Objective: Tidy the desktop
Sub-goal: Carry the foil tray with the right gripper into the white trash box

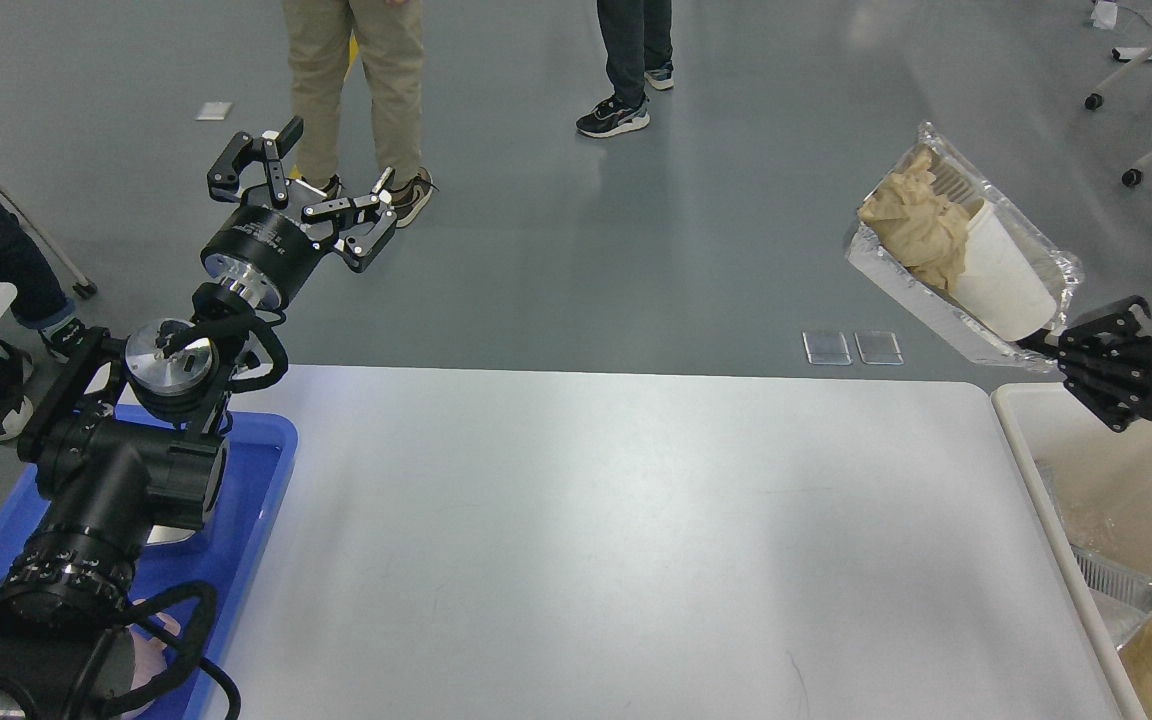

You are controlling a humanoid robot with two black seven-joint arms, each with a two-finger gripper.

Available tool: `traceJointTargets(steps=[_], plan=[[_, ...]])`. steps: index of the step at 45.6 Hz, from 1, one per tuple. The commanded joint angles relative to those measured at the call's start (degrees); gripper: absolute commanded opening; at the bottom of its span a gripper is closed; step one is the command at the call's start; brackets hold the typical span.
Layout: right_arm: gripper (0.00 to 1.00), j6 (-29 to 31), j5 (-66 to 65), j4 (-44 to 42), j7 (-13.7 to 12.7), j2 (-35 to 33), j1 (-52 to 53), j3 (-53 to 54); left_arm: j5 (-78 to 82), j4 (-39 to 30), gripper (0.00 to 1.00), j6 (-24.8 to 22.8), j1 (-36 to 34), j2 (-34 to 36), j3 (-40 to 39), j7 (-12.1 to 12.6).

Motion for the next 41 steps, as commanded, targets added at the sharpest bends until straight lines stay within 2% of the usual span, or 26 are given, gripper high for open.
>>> traceJointTargets(steps=[1,15,27,41], plan=[[0.0,-3.83,-0.01,-0.1,0.0,-0.71,-5.07,4.85,0.0,0.01,0.97,-0.32,2.78,-0.27,-1.43,-0.13],[0.0,-11.83,3.68,-0.45,0.0,-1.5,-16.24,9.51,0.09,-0.07,0.97,-0.4,5.86,-0.01,-1.43,-0.48],[0.0,-21.06,3.68,-6.86,0.09,-1.42,-18.7,9.51,0.09,-0.25,0.97,-0.4,7.0,3.16,-1.43,-0.39],[0.0,-28.01,3.68,-14.6,0.09,-0.98,-19.93,8.37,0.09,-0.34,0.97,-0.4,8.06,7.29,-1.43,-0.39]])
